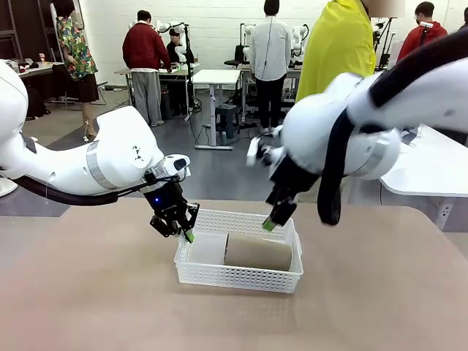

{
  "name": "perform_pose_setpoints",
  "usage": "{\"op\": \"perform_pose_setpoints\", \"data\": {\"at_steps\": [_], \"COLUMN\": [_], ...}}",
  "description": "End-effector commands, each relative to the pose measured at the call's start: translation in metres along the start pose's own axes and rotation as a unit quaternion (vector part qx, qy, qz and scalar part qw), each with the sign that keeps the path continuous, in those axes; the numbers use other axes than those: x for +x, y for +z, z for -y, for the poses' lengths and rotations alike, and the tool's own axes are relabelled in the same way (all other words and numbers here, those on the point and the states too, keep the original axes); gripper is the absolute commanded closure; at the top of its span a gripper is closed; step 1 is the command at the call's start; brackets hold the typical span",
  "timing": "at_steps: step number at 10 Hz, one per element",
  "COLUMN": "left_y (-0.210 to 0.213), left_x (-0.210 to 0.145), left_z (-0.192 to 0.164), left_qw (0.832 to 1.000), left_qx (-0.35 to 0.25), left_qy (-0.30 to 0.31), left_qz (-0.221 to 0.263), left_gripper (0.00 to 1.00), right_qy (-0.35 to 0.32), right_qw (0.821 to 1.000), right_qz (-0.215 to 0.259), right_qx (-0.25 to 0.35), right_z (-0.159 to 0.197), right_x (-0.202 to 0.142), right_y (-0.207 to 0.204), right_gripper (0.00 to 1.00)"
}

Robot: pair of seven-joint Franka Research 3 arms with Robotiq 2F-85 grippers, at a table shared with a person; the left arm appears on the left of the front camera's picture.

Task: Clean and organize the cups into the basket.
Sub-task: Pick up the Organizing basket and move it to the center of the table, then pick up the Reusable plastic cup from the right side of the table and place it inside the Organizing basket.

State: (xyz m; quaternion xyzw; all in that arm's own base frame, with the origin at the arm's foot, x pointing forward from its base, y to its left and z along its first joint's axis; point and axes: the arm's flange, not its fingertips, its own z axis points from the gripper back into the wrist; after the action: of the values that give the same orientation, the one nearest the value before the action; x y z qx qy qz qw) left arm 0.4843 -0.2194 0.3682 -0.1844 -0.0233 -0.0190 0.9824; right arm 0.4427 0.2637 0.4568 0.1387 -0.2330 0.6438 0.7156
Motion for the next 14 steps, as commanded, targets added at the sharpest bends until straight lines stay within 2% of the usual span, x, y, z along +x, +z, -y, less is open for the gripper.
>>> {"op": "perform_pose_setpoints", "data": {"at_steps": [1, 2, 3, 5, 6, 7, 11, 12, 13, 14], "left_y": [0.000, 0.000, 0.000, 0.000, 0.000, 0.000, 0.000, 0.000, 0.000, 0.000], "left_x": [0.000, 0.000, 0.000, 0.000, 0.000, 0.000, 0.000, 0.000, 0.000, 0.000], "left_z": [0.000, 0.000, 0.000, 0.000, 0.000, 0.000, 0.000, 0.000, 0.000, 0.000], "left_qw": [1.000, 1.000, 1.000, 1.000, 1.000, 1.000, 1.000, 1.000, 1.000, 1.000], "left_qx": [-0.002, -0.002, -0.002, -0.002, -0.002, -0.002, -0.002, -0.002, -0.002, -0.002], "left_qy": [-0.001, -0.001, -0.001, -0.001, -0.001, -0.001, -0.001, -0.001, -0.001, -0.001], "left_qz": [-0.003, -0.003, -0.003, -0.003, -0.003, -0.003, -0.003, -0.003, -0.003, -0.003], "left_gripper": [1.00, 1.00, 1.00, 1.00, 1.00, 1.00, 1.00, 1.00, 1.00, 1.00], "right_qy": [-0.035, -0.053, -0.043, -0.043, -0.046, -0.051, -0.045, -0.028, -0.028, -0.024], "right_qw": [0.984, 0.977, 0.974, 0.974, 0.979, 0.970, 0.973, 0.946, 0.920, 0.903], "right_qz": [0.170, 0.199, 0.215, 0.219, 0.200, 0.237, 0.225, 0.303, 0.370, 0.414], "right_qx": [0.049, 0.049, 0.051, 0.038, 0.011, 0.032, 0.033, 0.108, 0.123, 0.114], "right_z": [-0.017, -0.008, -0.006, -0.006, -0.006, -0.016, -0.015, 0.001, 0.018, 0.026], "right_x": [-0.141, -0.173, -0.194, -0.217, -0.222, -0.226, -0.230, -0.254, -0.287, -0.316], "right_y": [0.045, 0.051, 0.053, 0.051, 0.046, 0.066, 0.062, 0.086, 0.124, 0.151], "right_gripper": [0.00, 0.00, 0.00, 0.00, 0.00, 0.00, 0.00, 0.00, 0.00, 0.00]}}
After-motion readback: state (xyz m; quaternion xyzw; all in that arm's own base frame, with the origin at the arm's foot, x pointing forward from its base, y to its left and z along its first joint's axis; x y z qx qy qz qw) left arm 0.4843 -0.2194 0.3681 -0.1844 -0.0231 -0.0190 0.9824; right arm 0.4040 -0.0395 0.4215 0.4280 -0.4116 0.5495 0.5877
